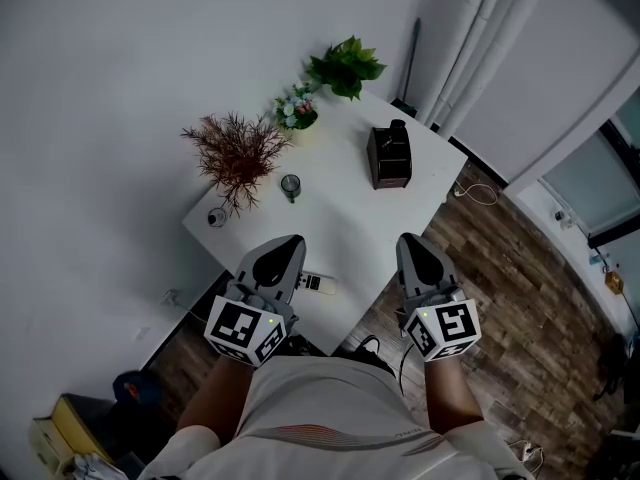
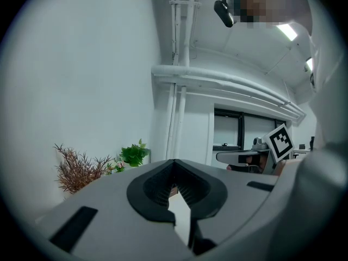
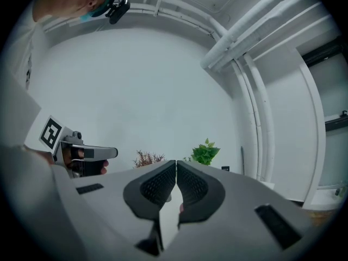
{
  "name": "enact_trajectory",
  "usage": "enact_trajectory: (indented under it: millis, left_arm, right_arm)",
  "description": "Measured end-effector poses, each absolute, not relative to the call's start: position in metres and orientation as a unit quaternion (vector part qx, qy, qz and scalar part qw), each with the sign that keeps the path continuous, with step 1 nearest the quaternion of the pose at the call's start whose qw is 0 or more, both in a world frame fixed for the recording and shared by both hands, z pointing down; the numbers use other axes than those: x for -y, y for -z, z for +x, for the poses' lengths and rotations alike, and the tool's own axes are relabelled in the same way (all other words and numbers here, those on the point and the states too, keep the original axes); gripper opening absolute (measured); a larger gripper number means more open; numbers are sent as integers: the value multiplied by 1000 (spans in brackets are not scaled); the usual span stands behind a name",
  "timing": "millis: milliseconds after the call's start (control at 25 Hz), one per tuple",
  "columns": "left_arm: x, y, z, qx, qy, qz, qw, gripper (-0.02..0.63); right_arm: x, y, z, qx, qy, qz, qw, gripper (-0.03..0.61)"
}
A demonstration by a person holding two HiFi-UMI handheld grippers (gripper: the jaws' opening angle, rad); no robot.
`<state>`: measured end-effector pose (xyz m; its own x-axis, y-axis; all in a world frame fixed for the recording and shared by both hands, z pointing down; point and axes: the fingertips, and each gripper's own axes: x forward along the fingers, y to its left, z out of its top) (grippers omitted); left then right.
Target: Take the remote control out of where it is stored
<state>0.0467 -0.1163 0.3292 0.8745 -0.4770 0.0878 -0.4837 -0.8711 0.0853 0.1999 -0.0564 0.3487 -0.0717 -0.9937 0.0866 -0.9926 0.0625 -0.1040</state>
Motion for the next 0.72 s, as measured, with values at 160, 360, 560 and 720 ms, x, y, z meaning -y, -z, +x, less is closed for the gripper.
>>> enact_trajectory:
  millis: [160, 360, 560, 720]
  left_arm:
    - [118, -333, 48, 249, -34, 966, 57, 8]
    - [119, -341, 50, 244, -44, 966, 67, 8]
    - [124, -359, 51, 240, -56, 965, 89, 8]
    - [135, -379, 50, 242, -69, 962, 106, 8]
  right_arm:
    - [65, -352, 202, -728, 72, -682, -6, 18]
    - [98, -372, 231, -703, 93, -703, -51, 20]
    - [153, -392, 271, -682, 84, -716, -124, 43]
    - [207, -416, 293, -679, 88, -705, -188, 115]
